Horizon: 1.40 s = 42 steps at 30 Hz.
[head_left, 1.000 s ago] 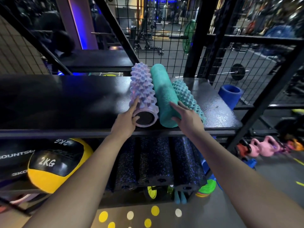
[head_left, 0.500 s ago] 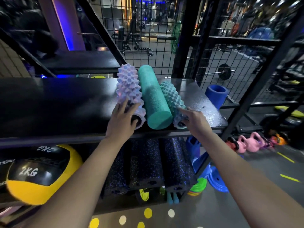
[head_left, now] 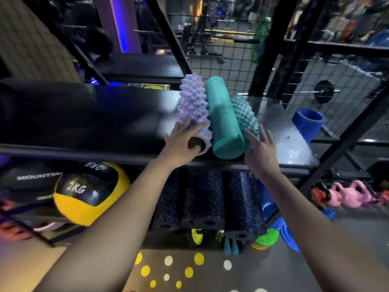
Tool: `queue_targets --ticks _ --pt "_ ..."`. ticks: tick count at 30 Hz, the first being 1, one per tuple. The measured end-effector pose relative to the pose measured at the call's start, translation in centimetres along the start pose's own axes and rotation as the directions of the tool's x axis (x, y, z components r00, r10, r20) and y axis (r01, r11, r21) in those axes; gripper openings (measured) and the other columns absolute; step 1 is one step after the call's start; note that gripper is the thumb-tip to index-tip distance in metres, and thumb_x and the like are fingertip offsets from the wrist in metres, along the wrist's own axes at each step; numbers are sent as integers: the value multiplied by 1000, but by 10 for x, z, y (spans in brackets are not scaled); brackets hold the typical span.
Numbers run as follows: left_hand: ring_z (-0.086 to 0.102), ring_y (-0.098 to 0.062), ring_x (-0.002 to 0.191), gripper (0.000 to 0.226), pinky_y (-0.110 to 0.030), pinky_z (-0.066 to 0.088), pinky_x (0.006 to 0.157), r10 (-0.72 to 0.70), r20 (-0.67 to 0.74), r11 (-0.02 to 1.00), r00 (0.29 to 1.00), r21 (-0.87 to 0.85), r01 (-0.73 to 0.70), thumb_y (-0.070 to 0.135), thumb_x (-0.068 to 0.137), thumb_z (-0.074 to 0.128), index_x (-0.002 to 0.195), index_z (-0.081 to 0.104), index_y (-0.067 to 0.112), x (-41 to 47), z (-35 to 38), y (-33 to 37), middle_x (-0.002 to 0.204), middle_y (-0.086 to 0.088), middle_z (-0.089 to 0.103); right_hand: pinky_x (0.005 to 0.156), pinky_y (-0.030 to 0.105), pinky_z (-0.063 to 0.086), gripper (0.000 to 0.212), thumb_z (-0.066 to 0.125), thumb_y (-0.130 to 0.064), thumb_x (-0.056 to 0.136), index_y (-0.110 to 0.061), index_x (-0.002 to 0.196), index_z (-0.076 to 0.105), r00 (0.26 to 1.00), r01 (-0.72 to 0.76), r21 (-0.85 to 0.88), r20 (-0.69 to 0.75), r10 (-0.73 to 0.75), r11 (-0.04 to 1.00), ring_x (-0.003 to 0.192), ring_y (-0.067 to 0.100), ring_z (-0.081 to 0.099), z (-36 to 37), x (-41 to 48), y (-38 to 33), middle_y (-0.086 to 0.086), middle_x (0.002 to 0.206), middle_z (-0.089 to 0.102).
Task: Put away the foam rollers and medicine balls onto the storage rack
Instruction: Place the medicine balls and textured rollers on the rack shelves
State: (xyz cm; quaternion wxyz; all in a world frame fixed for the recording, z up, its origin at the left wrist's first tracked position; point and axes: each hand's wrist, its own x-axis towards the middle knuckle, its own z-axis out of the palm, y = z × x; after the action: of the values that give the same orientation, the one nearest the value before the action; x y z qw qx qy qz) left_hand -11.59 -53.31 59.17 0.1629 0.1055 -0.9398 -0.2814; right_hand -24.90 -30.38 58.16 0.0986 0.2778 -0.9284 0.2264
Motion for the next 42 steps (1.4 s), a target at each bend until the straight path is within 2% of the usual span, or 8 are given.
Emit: queue_targets --ticks 5,10,15,20,24,28,34,42 --pt "39 -12 146 61 -14 29 116 -124 -478 933 870 -355 -62 1 86 52 145 55 17 -40 -54 -33 154 -6 49 122 52 25 67 43 1 81 -18 143 57 944 305 156 -183 -276 940 148 36 31 20 -3 -92 16 158 40" --pt "64 -15 119 54 -40 46 111 -363 -538 905 760 -399 150 -1 86 54 135 66 17 -101 -121 -121 131 -4 69 118 52 34 68 51 9 80 -12 144 56 905 425 237 -73 -420 874 144 39 38 81 -4 -218 21 155 43" --pt "67 -22 105 54 -33 50 100 -460 -606 888 650 -319 331 21 81 53 133 66 16 -159 -216 -223 119 -6 72 118 52 35 67 49 6 84 -7 149 47 820 537 280 45 -570 796 146 39 36 141 -12 -365 23 157 38" --pt "58 -35 116 46 -29 37 107 -373 -711 911 597 -157 381 9 85 64 131 63 4 -191 -303 -346 122 -20 63 121 30 24 58 48 -3 95 -12 152 43 830 428 435 157 -535 793 150 26 32 194 -5 -505 12 162 34" --pt "55 -41 113 49 -45 43 107 -409 -737 886 539 -181 426 14 86 66 133 58 5 -209 -371 -448 122 -23 54 120 34 30 61 56 -37 101 -9 153 40 906 192 542 223 -361 818 146 28 39 230 13 -611 14 157 42" --pt "52 -48 115 57 -49 41 102 -426 -684 853 592 -86 515 17 81 69 135 57 1 -208 -424 -529 127 -28 52 121 49 28 120 53 -90 69 -17 158 21 948 110 530 198 -250 841 149 34 29 257 35 -694 17 161 30" --pt "24 -48 149 105 -59 27 119 -424 -300 830 854 249 499 44 66 66 160 19 39 -164 -465 -600 165 -20 20 125 53 15 140 81 -73 61 -30 161 -8 932 193 386 215 -292 902 154 37 1 282 39 -744 9 169 -9" --pt "43 -45 116 97 -52 50 92 -372 -348 885 861 148 442 36 61 89 144 37 45 -157 -482 -625 147 -6 32 120 54 31 146 87 -71 49 -35 159 -2 946 165 401 193 -259 901 152 36 19 297 73 -760 5 167 6"
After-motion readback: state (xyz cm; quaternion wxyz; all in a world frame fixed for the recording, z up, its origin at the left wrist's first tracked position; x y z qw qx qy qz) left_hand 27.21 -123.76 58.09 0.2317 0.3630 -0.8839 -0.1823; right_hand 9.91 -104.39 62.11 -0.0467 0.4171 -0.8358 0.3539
